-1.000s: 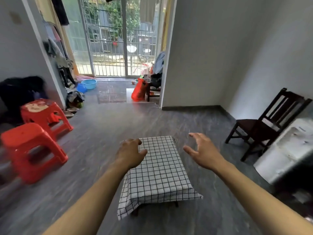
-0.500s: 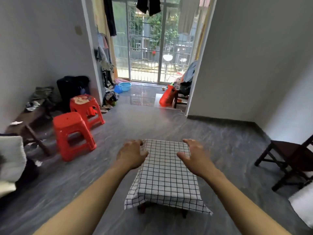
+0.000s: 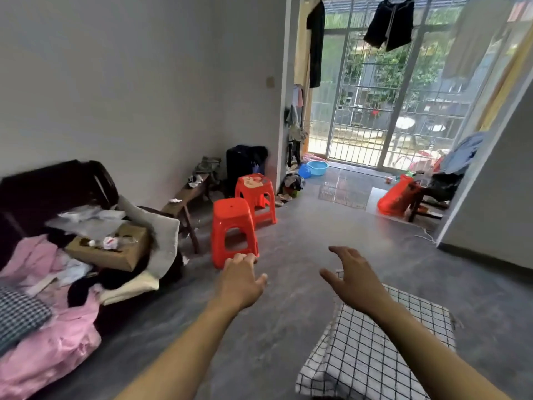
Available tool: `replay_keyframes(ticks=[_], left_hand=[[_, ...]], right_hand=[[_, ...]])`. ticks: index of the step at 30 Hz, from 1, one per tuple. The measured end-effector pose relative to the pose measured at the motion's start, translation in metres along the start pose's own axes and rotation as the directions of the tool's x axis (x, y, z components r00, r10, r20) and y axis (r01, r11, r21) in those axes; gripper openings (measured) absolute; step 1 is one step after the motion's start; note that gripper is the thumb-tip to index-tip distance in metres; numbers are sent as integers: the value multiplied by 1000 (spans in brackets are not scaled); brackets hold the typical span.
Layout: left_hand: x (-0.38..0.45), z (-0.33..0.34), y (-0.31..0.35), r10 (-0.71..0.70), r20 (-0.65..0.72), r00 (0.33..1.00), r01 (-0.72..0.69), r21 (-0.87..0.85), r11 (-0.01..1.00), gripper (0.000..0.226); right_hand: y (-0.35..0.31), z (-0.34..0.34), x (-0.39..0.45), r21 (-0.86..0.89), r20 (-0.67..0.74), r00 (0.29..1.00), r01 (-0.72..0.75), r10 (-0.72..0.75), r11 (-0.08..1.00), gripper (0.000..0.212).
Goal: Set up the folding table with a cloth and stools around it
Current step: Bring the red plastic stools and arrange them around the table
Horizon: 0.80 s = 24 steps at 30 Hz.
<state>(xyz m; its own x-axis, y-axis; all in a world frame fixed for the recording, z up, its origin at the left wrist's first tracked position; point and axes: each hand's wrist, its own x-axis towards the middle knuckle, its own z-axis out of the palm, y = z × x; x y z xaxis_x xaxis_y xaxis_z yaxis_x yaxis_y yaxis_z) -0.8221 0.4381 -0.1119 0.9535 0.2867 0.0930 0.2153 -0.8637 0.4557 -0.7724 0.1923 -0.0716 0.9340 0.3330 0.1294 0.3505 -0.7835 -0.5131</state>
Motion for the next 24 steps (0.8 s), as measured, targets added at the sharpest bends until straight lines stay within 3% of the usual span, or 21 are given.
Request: replay_keyframes(ticks=[12,18,24], left_hand=[[140,-45,-147,-94,-28,995,93,-22,995,48],[223,-29,-173,-94,-70,993,90,-51,995,40],[332,-8,-173,-134,-9,991,134,56,989,46]], right_hand=[[-103,100,168,-3,102,994,46,-45,999,61],[-100,135,266,-9,138,989,61,-59,998,62],[-74,158,379,12,148,984,94,-95,995,63]])
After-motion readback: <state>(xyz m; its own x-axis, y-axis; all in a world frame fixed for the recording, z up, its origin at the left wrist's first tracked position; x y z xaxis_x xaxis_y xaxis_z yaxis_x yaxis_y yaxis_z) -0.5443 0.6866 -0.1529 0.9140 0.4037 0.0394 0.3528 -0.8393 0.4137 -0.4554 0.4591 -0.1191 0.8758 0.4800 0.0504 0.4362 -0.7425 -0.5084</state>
